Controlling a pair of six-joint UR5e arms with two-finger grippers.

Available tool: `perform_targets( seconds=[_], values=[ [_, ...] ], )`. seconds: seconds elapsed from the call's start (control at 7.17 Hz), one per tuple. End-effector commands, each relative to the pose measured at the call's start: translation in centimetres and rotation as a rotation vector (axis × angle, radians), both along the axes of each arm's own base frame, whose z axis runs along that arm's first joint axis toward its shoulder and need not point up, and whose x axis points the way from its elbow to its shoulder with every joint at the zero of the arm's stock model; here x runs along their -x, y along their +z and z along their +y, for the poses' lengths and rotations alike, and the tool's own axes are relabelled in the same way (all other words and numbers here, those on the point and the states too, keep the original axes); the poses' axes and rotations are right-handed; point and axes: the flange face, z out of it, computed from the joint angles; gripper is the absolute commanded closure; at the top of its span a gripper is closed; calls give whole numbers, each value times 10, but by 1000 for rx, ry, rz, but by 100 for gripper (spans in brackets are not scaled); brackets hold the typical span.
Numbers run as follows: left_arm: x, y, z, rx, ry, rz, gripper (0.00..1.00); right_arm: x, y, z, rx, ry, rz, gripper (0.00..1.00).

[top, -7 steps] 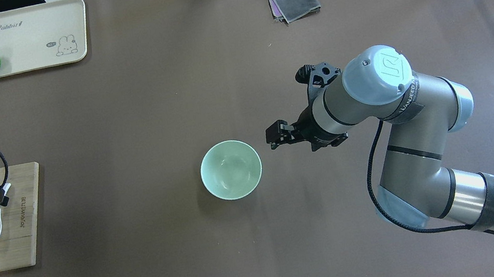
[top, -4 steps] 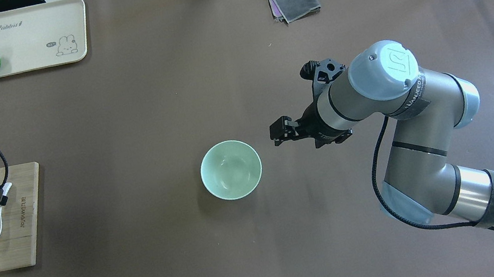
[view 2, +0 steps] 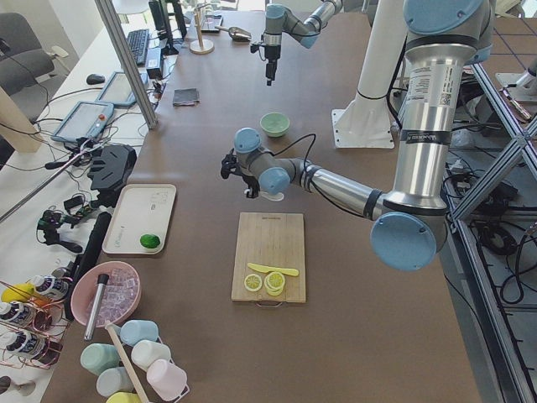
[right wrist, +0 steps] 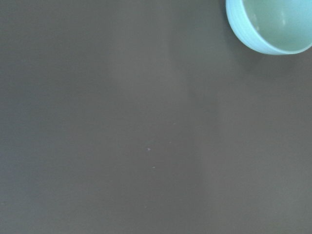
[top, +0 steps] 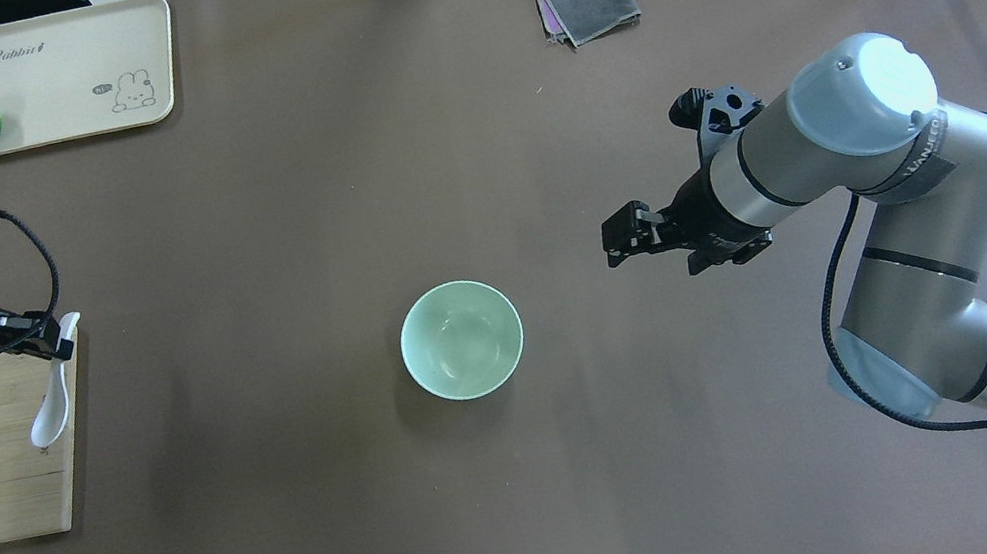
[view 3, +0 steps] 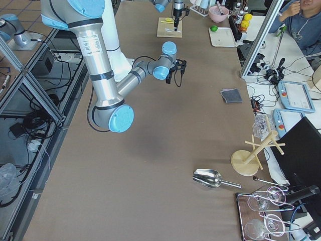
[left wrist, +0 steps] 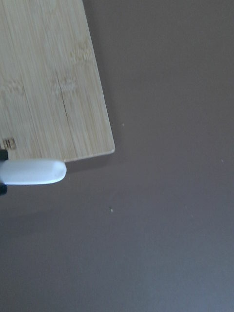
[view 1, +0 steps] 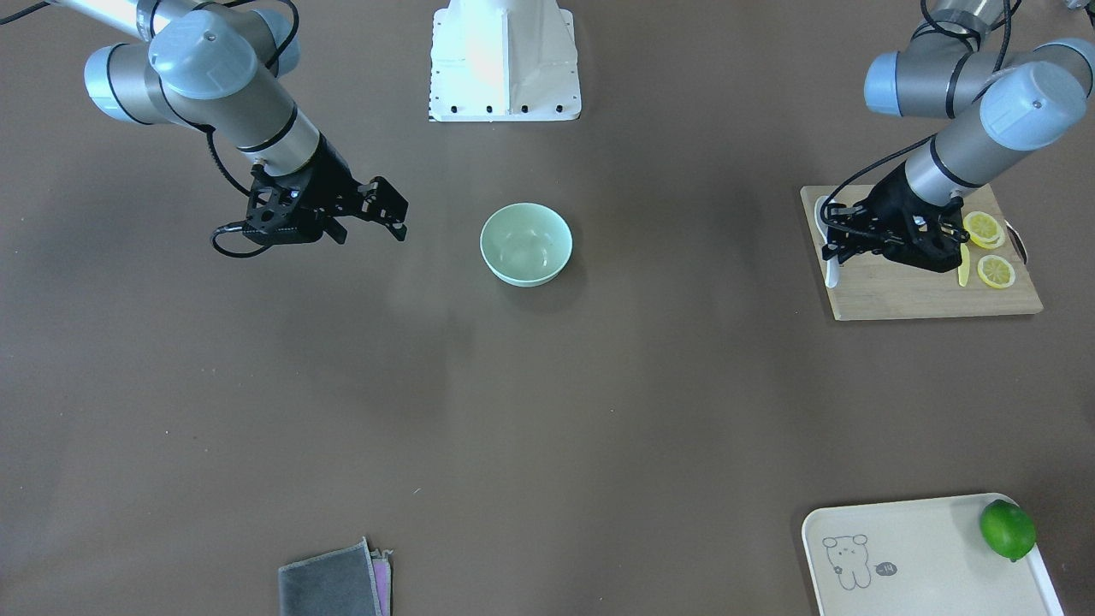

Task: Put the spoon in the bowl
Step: 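Grasp the white spoon handle with the left gripper and carry it toward the bowl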

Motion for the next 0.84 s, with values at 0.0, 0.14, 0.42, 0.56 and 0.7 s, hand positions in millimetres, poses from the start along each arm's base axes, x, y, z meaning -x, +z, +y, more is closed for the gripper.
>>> perform_targets(
  seconds=[0.0,0.14,0.42,0.56,0.7],
  values=[
    [-62,-126,-19,45,-34,89,100,-72,40,-11,-6,-11,23,1],
    [-104,-173,-9,98,-42,105,100,-106,68,-19,-41,-38,45,1],
    [-215,-246,21,100,-109,94,100,-146,103,-25,-92,-67,80,1],
    [-237,-266,23,121,-106,103,100,-155,110,-25,-92,-66,84,1],
    [-249,-274,14,108,-128,94,100,-160,113,-23,-93,-60,87,1]
  ],
)
